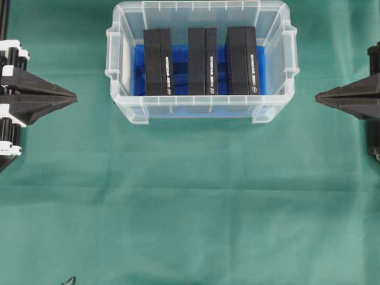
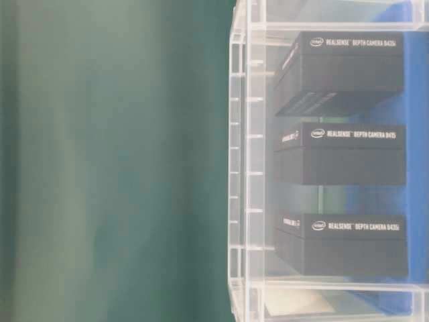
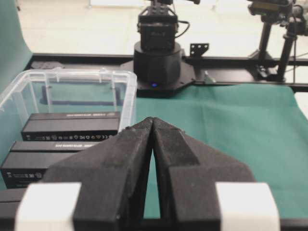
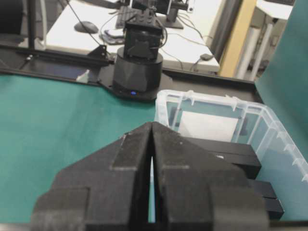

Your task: Take the box out of the case with both arms.

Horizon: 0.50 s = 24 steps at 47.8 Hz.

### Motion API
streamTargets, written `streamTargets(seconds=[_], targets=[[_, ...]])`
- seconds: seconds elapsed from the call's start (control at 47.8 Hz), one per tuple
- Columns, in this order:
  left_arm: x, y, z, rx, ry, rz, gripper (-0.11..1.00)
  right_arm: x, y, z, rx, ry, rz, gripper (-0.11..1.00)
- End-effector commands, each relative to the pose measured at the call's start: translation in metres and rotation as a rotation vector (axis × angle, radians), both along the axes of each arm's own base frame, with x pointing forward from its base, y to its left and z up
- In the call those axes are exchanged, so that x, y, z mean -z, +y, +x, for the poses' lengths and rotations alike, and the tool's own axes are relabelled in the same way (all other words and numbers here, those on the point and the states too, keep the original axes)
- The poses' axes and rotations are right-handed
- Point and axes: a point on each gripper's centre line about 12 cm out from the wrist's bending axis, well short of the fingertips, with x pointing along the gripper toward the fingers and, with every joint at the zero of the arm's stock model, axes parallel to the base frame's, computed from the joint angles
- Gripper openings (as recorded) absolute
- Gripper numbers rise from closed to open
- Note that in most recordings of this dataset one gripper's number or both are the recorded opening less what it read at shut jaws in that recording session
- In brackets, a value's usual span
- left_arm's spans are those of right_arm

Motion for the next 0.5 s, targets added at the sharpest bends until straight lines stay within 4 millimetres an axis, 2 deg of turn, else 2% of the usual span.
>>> streamTargets(seconds=[0.0,0.147,0.251,0.482], targets=[[-0.014,-0.001,0.002,0.005,-0.028,0.027,0.0,-0.01,0.0,0.002,0.001,-0.023,0.006,0.0],[-0.021,-0.001,0.003,0.004,-0.014,0.026,0.0,-0.022,0.0,0.004,-0.001,0.009,0.021,0.0],[-0.032,0.0,0.003,0.002,-0.026,0.02,0.0,-0.043,0.0,0.004,-0.001,0.015,0.028,0.0],[-0.075,0.0,0.001,0.0,-0.051,0.011,0.0,-0.095,0.0,0.004,-0.002,0.034,0.031,0.0]])
